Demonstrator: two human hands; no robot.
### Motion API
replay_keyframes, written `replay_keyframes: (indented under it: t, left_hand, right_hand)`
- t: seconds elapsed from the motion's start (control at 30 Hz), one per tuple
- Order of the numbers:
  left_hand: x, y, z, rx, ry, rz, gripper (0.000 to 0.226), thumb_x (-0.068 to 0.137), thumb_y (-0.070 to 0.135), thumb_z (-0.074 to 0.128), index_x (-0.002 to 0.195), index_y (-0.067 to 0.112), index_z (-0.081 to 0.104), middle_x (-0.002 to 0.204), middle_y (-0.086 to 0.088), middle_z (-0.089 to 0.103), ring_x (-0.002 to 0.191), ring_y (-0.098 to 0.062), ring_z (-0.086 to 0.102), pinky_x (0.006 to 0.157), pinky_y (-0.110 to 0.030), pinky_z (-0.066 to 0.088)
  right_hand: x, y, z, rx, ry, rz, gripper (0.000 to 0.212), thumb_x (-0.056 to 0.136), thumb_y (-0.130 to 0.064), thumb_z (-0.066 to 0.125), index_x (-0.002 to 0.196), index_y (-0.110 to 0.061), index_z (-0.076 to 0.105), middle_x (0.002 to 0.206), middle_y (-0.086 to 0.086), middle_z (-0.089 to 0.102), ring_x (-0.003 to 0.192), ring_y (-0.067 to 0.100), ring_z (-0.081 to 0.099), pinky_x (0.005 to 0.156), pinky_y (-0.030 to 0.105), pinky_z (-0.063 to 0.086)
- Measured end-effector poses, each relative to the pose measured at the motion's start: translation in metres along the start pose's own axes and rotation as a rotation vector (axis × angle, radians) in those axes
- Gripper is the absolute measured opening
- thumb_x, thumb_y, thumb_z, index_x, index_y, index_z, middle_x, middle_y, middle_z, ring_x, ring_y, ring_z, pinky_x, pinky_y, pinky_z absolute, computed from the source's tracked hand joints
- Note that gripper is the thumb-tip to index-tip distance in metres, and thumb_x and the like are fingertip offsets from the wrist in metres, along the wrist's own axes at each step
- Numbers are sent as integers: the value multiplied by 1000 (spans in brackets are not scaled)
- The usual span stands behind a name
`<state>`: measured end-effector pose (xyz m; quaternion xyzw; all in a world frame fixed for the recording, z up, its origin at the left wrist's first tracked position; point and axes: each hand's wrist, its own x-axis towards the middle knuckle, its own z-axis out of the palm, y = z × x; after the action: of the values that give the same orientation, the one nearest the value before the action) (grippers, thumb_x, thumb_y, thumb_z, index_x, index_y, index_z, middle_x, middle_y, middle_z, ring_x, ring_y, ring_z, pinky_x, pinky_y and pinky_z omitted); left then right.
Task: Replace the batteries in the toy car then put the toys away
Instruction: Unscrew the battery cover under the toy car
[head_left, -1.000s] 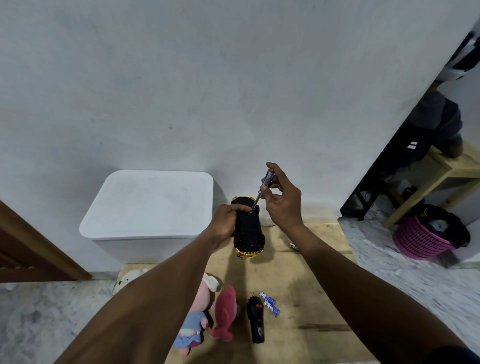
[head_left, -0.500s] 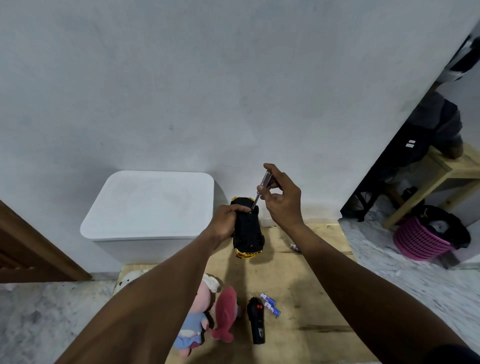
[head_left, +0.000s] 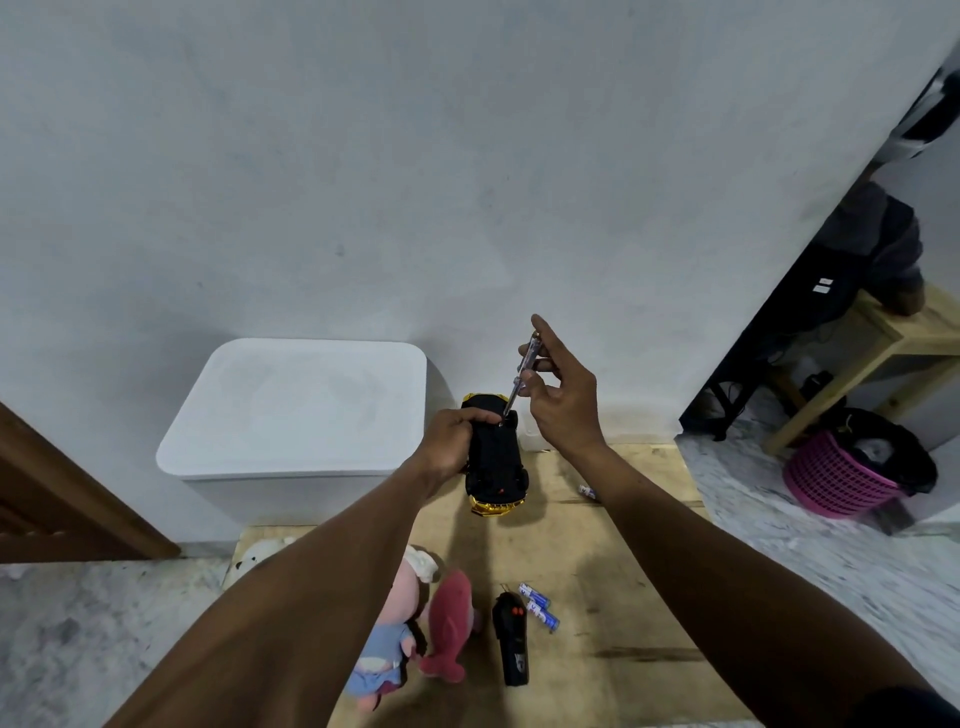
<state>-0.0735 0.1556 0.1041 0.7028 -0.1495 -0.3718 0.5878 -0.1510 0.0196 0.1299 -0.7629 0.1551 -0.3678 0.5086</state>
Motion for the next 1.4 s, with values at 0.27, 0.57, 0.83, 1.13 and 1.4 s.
replay_keyframes:
  t: [0.27,0.57,0.83,1.13,1.4]
  left_hand:
    - [14,-20,4,-10,19,6,59,90,-9,24,129,19,58,122,-7,60,92,-12,59,62,-25,50]
    - [29,-59,18,10,54,-42,57,91,-12,27,129,17,58,128,-9,55,107,-21,55,88,-39,53]
    - [33,-71,16,-20,27,-82,56,91,-12,31,127,24,56,122,-5,56,92,-11,57,73,-38,57]
    - [28,-57,11,-3,-23,-48,60,87,-13,37,128,25,59,124,-2,59,104,-19,59,83,-53,58]
    - [25,-56,7,-8,-8,-22,59,86,-12,39,124,29,60,121,2,62,104,-17,62,80,-49,59]
  right_hand:
    - [-10,53,-36,46,327,399,48,93,-3,62,136,-23,55,96,2,64,70,20,65,57,36,62]
    - [-95,149,-43,-696,-444,607,53,84,2,62,136,-7,59,130,16,64,119,31,61,102,28,43]
    - [-106,166,-34,-734,-404,611,54,89,-9,66,141,-16,54,134,13,58,123,27,57,99,39,50]
    - [-43,99,-11,-451,-449,115,36,93,-11,59,123,-29,67,111,-5,58,107,12,53,87,25,47]
    - [-39,81,-5,-583,-573,46,26,91,-25,66,116,-25,70,111,-3,61,109,18,48,89,35,45]
